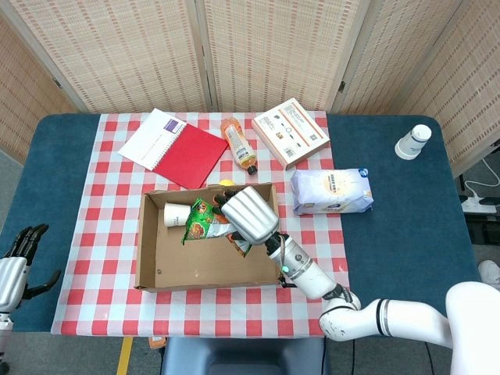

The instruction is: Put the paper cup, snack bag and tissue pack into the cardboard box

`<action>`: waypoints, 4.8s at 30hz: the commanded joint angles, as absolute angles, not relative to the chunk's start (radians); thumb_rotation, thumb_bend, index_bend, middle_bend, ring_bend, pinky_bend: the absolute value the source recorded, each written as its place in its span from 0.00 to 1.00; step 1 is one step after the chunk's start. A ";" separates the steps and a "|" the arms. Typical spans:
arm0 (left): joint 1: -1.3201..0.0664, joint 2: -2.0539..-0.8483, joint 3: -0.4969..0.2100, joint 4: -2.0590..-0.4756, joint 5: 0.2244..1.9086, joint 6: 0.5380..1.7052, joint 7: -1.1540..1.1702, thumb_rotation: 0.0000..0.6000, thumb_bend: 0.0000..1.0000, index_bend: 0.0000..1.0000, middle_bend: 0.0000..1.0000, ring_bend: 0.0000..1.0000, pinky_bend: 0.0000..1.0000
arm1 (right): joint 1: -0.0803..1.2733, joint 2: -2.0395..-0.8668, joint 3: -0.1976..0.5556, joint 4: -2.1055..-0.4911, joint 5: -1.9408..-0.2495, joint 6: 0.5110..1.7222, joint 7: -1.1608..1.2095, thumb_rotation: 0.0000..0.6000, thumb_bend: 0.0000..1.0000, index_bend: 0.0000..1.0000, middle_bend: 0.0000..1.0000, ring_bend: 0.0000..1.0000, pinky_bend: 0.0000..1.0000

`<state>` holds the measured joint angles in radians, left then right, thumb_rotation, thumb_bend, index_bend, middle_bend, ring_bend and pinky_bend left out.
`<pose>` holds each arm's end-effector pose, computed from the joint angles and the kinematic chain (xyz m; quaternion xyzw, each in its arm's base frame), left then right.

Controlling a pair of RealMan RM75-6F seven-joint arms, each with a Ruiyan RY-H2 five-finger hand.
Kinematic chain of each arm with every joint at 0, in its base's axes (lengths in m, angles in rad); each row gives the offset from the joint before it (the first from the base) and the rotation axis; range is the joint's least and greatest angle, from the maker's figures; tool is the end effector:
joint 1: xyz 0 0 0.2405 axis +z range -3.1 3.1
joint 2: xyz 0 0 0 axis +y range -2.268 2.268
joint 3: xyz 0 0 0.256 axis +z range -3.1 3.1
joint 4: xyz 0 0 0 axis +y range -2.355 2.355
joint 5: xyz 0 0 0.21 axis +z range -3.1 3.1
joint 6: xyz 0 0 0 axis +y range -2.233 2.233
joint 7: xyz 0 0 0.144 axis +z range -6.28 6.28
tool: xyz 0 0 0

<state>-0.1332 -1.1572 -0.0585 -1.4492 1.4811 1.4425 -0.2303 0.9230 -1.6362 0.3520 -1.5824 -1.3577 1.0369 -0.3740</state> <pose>-0.3346 0.2014 0.1614 -0.5748 -0.4189 -0.4222 0.5620 0.0095 -0.3379 -0.0017 0.7411 -0.2261 0.5489 0.3137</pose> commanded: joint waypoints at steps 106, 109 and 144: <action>-0.142 -1.149 -0.058 -1.445 1.475 1.416 -0.271 1.00 0.30 0.06 0.04 0.00 0.28 | 0.834 -1.278 0.263 -1.355 -0.985 0.920 -0.432 1.00 0.00 0.67 0.42 0.42 0.61; -0.142 -1.148 -0.056 -1.450 1.478 1.415 -0.261 1.00 0.30 0.06 0.04 0.00 0.28 | 0.841 -1.213 0.302 -1.492 -0.955 0.971 -0.485 1.00 0.00 0.67 0.42 0.42 0.62; -0.139 -1.155 -0.065 -1.436 1.464 1.425 -0.250 1.00 0.30 0.07 0.04 0.00 0.28 | 1.080 -1.500 0.299 -1.742 -0.945 0.893 -0.400 1.00 0.00 0.57 0.43 0.34 0.55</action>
